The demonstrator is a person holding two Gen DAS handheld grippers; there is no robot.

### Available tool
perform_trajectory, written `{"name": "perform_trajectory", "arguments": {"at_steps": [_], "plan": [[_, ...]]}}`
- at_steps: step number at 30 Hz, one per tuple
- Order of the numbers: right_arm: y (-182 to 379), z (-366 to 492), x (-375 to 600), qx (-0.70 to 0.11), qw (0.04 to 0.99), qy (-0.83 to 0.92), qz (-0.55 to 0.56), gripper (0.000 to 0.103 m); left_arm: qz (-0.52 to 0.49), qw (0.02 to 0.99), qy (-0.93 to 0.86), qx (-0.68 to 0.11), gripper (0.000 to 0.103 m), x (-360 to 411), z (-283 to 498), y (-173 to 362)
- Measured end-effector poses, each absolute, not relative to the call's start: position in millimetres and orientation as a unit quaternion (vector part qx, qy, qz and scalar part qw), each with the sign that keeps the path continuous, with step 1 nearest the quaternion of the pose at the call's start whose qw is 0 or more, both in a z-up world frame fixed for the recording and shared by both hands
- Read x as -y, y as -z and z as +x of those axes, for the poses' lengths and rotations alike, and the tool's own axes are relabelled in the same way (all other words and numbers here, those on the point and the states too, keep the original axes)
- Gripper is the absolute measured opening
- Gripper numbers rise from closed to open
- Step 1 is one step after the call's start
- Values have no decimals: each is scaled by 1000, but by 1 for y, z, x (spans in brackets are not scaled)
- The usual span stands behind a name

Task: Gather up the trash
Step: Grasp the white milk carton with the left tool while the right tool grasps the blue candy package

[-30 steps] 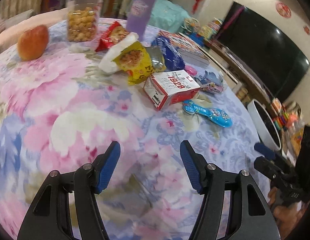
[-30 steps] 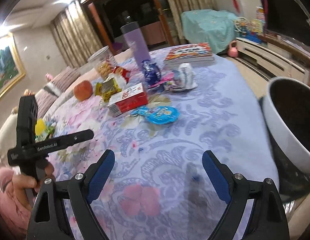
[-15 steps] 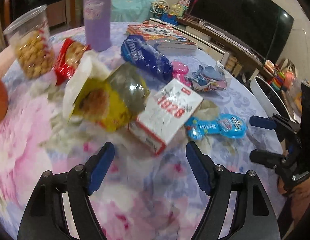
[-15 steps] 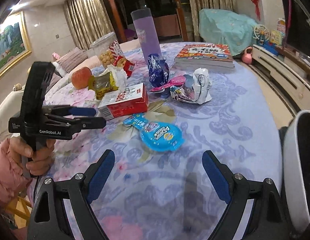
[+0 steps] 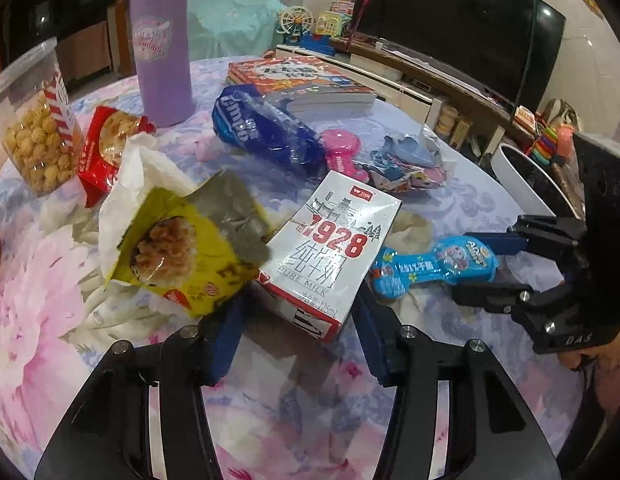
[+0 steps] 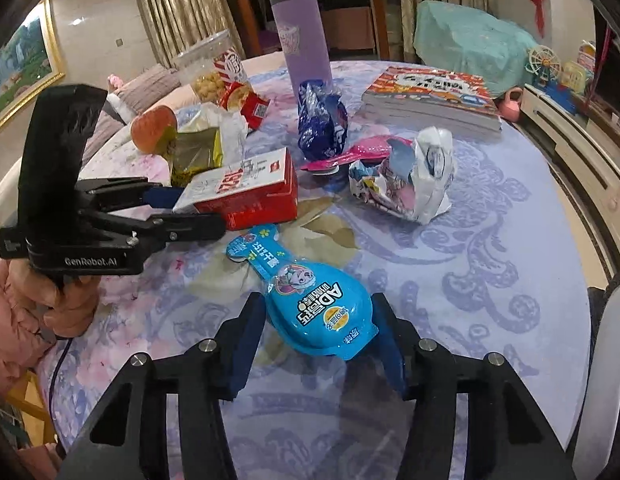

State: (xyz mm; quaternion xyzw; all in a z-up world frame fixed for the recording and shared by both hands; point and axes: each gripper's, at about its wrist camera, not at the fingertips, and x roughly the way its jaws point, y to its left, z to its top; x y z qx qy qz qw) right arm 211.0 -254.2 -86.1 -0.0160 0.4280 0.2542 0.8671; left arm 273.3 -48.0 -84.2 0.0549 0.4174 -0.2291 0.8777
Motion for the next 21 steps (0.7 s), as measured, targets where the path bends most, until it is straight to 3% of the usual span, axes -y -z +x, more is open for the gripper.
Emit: {"name": "perform_trajectory", "arguments": {"at_steps": [17,20,21], "plan": [[81,140,308,-429,879,-195,68,54,0,877,215,-430,51,54,183,82],[80,134,308,-435,874,-207,66,56,13,874,213,-436,52,59,180,85],[80,134,307,-438,872,-209,64,62,16,874,212,-437,52,59,181,84]]}}
